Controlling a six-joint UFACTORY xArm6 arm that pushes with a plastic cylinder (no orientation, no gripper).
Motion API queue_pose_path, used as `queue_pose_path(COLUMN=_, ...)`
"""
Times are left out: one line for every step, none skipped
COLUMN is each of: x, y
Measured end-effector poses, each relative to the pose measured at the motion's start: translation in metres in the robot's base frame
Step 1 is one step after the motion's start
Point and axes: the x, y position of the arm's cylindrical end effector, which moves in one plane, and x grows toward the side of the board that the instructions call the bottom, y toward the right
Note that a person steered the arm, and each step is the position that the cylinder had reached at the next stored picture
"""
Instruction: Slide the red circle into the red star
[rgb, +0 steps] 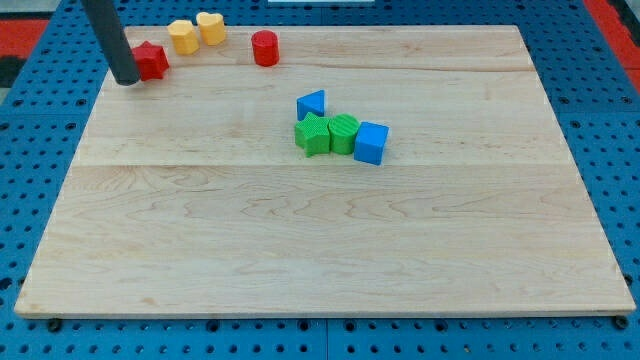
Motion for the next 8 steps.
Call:
queue_pose_path(x=-0.008, y=0.011)
queue_pose_path(x=0.000, y=0.020)
queue_pose_path(x=0.026, y=0.071)
queue_pose_path(x=0.021, y=0.167)
queue_pose_path(x=0.001, y=0.241)
queue_pose_path(x=-0.039, y=0.295)
queue_pose_path(x=-0.067, y=0.294)
queue_pose_path(x=-0.069, y=0.257)
